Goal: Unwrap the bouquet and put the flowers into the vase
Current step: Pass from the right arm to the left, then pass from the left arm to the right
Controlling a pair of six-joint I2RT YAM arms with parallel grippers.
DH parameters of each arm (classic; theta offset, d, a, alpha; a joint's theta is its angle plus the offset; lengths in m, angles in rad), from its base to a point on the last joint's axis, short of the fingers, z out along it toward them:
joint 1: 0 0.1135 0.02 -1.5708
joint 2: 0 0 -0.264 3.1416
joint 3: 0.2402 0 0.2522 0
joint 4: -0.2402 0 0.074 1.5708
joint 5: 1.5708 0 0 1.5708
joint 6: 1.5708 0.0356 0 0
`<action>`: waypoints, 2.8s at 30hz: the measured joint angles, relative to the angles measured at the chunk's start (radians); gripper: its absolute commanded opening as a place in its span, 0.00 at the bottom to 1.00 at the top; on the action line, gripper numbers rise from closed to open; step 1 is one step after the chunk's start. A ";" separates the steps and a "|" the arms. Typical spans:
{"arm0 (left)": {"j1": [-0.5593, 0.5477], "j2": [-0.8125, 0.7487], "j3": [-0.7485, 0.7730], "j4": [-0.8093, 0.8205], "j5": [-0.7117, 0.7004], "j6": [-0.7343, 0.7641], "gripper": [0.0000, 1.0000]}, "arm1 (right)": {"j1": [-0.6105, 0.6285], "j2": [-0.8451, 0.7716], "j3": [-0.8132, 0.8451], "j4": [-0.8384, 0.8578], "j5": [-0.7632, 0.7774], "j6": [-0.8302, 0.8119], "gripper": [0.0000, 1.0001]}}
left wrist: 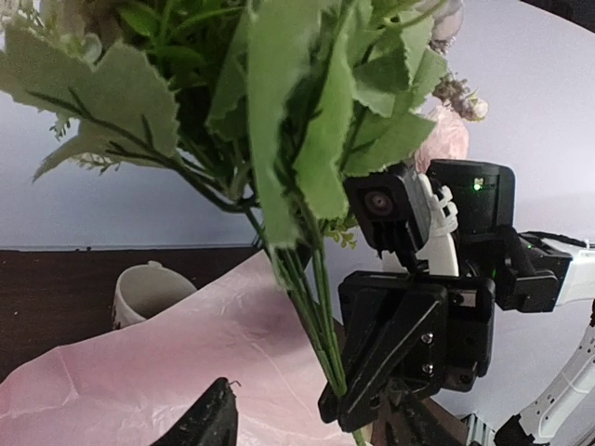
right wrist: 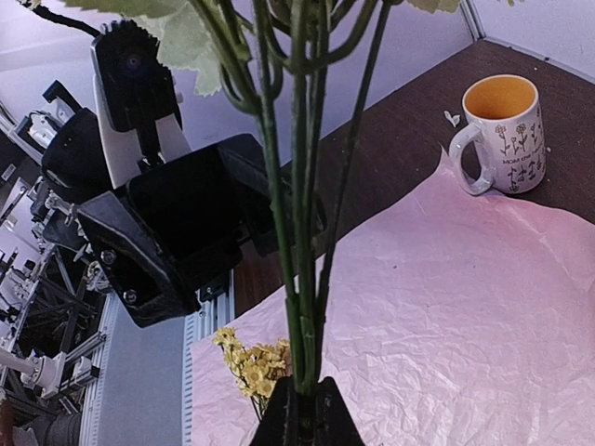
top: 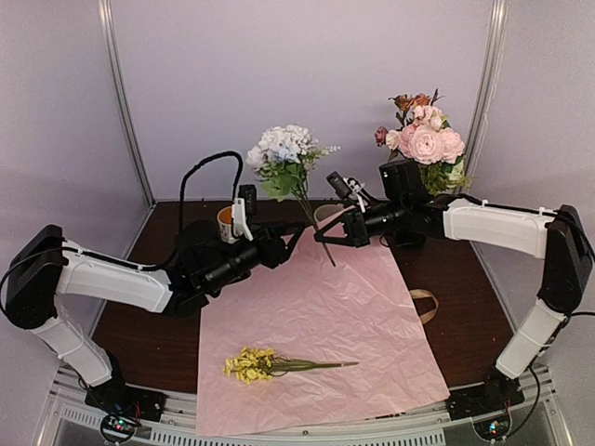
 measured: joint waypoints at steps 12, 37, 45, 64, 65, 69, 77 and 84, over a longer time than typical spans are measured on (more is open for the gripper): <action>0.000 0.133 0.131 0.121 0.047 -0.111 0.27 | 0.000 -0.027 -0.031 0.148 -0.049 0.109 0.00; 0.028 0.185 0.195 0.097 0.218 -0.161 0.00 | -0.056 -0.060 0.190 -0.134 -0.095 -0.050 0.47; 0.028 0.185 0.218 0.009 0.307 -0.146 0.00 | -0.053 -0.016 0.245 -0.082 -0.113 0.050 0.49; 0.032 0.175 0.236 -0.091 0.307 -0.115 0.00 | -0.046 -0.041 0.246 -0.261 0.017 -0.011 0.42; 0.032 0.172 0.236 -0.097 0.310 -0.109 0.00 | -0.048 -0.053 0.235 -0.267 0.034 -0.011 0.43; 0.031 0.163 0.236 -0.109 0.318 -0.099 0.00 | -0.047 -0.065 0.217 -0.281 0.078 -0.011 0.46; 0.031 0.162 0.241 -0.127 0.342 -0.098 0.00 | -0.026 -0.018 0.252 -0.282 0.077 -0.001 0.47; 0.030 0.162 0.268 -0.160 0.354 -0.098 0.00 | -0.005 0.033 0.312 -0.262 0.074 0.020 0.33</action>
